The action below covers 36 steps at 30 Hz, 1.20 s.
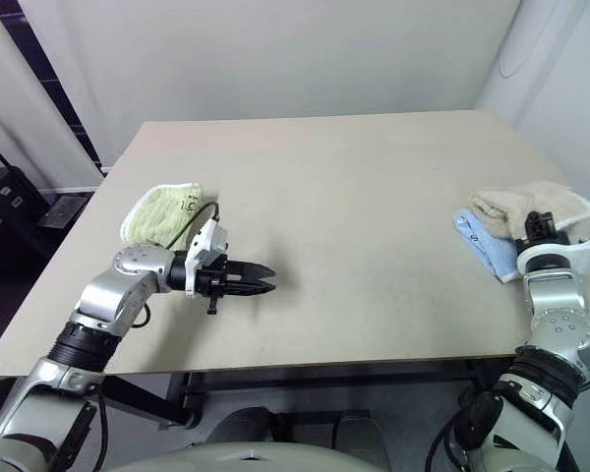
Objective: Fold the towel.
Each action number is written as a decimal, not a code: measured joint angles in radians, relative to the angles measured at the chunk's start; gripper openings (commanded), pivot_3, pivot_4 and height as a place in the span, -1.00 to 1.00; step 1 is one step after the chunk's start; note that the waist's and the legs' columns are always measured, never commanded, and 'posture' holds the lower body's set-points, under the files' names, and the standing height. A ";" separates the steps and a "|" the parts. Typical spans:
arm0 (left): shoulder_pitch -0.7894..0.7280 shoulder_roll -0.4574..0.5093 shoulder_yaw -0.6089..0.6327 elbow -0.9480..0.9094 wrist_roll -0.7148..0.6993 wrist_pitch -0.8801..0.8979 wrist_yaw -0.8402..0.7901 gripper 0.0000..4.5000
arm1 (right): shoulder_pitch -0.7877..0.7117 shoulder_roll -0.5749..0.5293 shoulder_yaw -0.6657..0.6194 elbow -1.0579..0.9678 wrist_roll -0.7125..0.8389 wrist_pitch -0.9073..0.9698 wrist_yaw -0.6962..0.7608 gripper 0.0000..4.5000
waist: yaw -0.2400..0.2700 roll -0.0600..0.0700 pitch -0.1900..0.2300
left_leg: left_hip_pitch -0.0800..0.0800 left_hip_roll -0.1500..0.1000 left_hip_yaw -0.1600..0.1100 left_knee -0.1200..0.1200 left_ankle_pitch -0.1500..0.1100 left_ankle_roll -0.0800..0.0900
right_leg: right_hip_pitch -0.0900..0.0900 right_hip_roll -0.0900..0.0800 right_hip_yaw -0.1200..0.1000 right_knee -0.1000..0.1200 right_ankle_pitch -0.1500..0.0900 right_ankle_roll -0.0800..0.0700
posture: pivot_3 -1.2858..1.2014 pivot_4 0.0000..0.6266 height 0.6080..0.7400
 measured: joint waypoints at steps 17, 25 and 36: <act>0.035 -0.028 -0.008 0.064 0.037 -0.059 0.027 -0.42 | 0.117 0.016 -0.058 -0.075 0.073 0.090 -0.062 0.98 | 0.001 0.000 0.000 | 0.002 0.000 0.000 -0.001 0.000 0.000 | 0.001 0.000 0.000 -0.001 0.000 0.000 | 0.03 -1.00 0.70; -0.038 -0.040 -0.019 0.202 0.060 -0.127 -0.030 -0.42 | 0.196 0.013 -0.117 -0.175 0.266 0.253 -0.078 0.98 | 0.004 0.000 0.000 | 0.000 0.000 0.000 -0.003 -0.001 0.001 | 0.000 0.000 0.000 -0.003 -0.001 0.001 | 0.03 -1.00 0.70; 0.017 -0.003 0.032 0.331 0.051 -0.212 -0.129 -0.42 | 0.565 -0.114 -0.029 -0.741 0.469 0.420 0.039 0.98 | -0.009 0.000 0.002 | 0.002 0.000 0.000 -0.003 -0.002 0.003 | 0.003 -0.003 -0.003 -0.002 -0.002 0.003 | 0.03 -1.00 0.70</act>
